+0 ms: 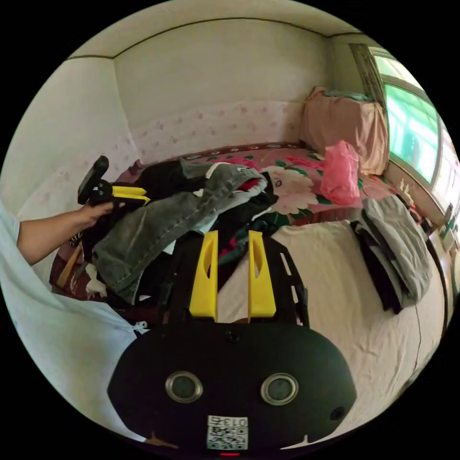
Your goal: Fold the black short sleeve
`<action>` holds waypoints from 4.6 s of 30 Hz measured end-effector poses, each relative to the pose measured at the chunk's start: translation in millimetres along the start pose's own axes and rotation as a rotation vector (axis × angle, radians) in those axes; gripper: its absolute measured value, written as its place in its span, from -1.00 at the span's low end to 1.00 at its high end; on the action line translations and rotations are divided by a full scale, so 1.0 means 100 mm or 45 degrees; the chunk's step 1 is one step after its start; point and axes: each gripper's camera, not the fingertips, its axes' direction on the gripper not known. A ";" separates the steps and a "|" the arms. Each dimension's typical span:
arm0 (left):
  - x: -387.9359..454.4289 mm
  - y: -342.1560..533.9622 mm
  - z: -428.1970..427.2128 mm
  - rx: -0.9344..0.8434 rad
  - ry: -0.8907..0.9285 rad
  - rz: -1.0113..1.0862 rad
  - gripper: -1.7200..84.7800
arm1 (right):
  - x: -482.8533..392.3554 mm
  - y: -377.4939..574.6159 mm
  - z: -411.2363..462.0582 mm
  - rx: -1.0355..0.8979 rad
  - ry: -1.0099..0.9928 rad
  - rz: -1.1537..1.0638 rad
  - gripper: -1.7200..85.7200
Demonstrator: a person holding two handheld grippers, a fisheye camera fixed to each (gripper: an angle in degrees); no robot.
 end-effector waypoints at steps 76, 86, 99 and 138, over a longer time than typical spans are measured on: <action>4.01 -3.43 -0.36 0.064 1.306 1.335 -0.85 | 0.67 4.33 -5.79 0.378 1.203 1.366 -0.85; 3.54 -3.00 1.01 -0.345 1.170 0.858 -0.65 | 0.62 4.47 -4.41 0.161 0.960 1.340 -0.73; 3.78 -2.31 0.98 -0.216 0.867 0.769 -0.64 | 0.66 3.22 -2.12 -0.356 0.626 0.707 -0.83; 1.39 -3.41 -3.10 1.083 0.895 0.780 -0.96 | -0.94 2.29 -6.87 0.451 1.855 0.798 -0.96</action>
